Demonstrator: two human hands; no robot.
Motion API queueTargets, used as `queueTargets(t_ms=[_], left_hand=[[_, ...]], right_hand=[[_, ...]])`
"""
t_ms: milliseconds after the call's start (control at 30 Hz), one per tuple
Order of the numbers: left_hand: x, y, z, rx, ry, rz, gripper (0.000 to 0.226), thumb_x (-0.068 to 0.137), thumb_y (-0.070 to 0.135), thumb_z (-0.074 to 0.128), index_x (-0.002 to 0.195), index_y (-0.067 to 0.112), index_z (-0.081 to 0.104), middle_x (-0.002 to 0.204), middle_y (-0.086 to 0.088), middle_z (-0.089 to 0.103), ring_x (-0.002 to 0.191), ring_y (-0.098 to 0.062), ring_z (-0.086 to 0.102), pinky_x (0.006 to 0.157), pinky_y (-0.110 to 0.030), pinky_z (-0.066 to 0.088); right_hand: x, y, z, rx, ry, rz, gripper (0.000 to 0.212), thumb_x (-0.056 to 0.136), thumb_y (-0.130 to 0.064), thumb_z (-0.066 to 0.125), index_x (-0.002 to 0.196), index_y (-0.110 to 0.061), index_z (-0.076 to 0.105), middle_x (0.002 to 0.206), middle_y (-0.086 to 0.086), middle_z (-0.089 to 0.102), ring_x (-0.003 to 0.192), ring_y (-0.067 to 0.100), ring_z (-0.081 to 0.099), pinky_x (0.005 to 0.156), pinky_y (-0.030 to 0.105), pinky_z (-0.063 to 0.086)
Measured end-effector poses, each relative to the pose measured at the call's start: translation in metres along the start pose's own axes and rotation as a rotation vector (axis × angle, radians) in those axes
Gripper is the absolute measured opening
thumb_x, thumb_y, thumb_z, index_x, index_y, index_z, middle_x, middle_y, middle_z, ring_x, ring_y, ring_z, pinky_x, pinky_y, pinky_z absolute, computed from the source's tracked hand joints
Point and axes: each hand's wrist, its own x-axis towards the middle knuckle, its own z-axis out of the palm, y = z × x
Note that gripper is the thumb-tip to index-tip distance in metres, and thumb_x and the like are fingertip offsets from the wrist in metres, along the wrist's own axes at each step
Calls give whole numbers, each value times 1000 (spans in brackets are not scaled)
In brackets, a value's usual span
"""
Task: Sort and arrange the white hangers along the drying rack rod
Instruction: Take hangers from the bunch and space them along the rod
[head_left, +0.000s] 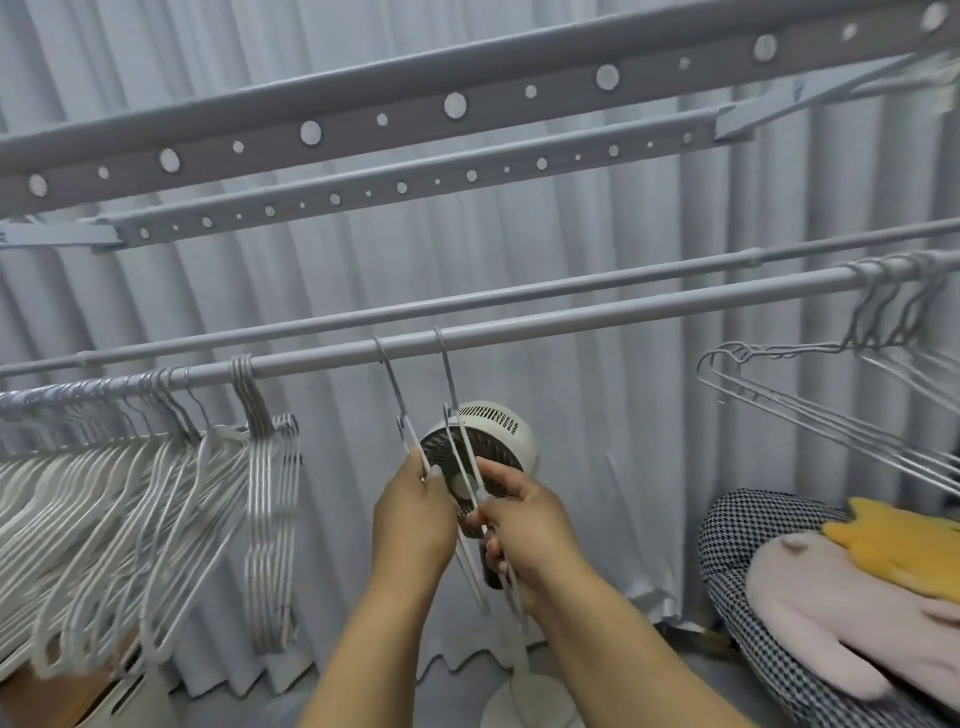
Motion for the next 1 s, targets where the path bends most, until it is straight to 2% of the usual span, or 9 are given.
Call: queueTargets(t_ms=[100, 200, 300, 367, 533, 700, 867, 1000], left_hand=[[-7, 4, 22, -34, -60, 31, 26, 92, 11, 41, 94, 22, 65, 68, 1, 59, 62, -22, 52, 59, -31, 42], [-15, 14, 42, -49, -120, 54, 27, 94, 15, 42, 97, 23, 67, 75, 0, 65, 65, -21, 56, 57, -29, 42], [-25, 27, 60, -48, -152, 67, 21, 94, 13, 42, 81, 10, 58, 63, -5, 55, 56, -22, 49, 54, -33, 41], [-33, 38, 70, -66, -190, 74, 23, 95, 12, 42, 76, 9, 54, 59, -6, 54, 54, -23, 49, 54, -37, 44], [-47, 58, 95, -120, -267, 109, 25, 96, 12, 43, 80, 17, 62, 48, 4, 52, 42, -12, 43, 48, -27, 38], [-59, 74, 120, -142, -330, 123, 27, 95, 10, 42, 80, 22, 60, 51, 4, 53, 43, -13, 46, 47, -29, 39], [-70, 91, 141, -195, -369, 116, 29, 95, 8, 42, 76, 23, 58, 45, 7, 53, 35, -3, 42, 39, -21, 34], [-75, 100, 157, -180, -369, 132, 26, 97, 10, 42, 78, 20, 57, 54, 5, 54, 42, -10, 46, 42, -23, 35]], right_hand=[[-9, -11, -24, 44, 34, -25, 46, 90, 8, 42, 111, -28, 63, 53, 1, 56, 32, 6, 36, 36, 16, 24], [-14, -22, -50, 45, 88, -37, 47, 88, 9, 42, 106, -29, 63, 61, 7, 56, 34, 8, 33, 36, 16, 26], [-15, -30, -75, 33, 139, -33, 45, 89, 7, 44, 115, -25, 62, 66, 8, 58, 35, 9, 34, 37, 17, 28], [-17, -35, -92, 22, 168, -37, 47, 88, 7, 43, 117, -25, 62, 70, 9, 59, 37, 10, 35, 38, 19, 29], [-20, -46, -128, 34, 223, -47, 45, 90, 5, 43, 117, -25, 63, 74, 11, 59, 41, 10, 35, 36, 18, 32], [-24, -55, -159, 29, 254, -56, 45, 91, 5, 43, 118, -25, 64, 72, 9, 58, 37, 8, 36, 35, 19, 32], [-29, -65, -187, 30, 276, -66, 43, 92, 4, 44, 121, -21, 63, 74, 10, 58, 37, 7, 37, 33, 18, 32], [-35, -73, -206, 51, 275, -69, 40, 93, 3, 45, 117, -23, 64, 73, 10, 57, 38, 7, 37, 32, 17, 31]])
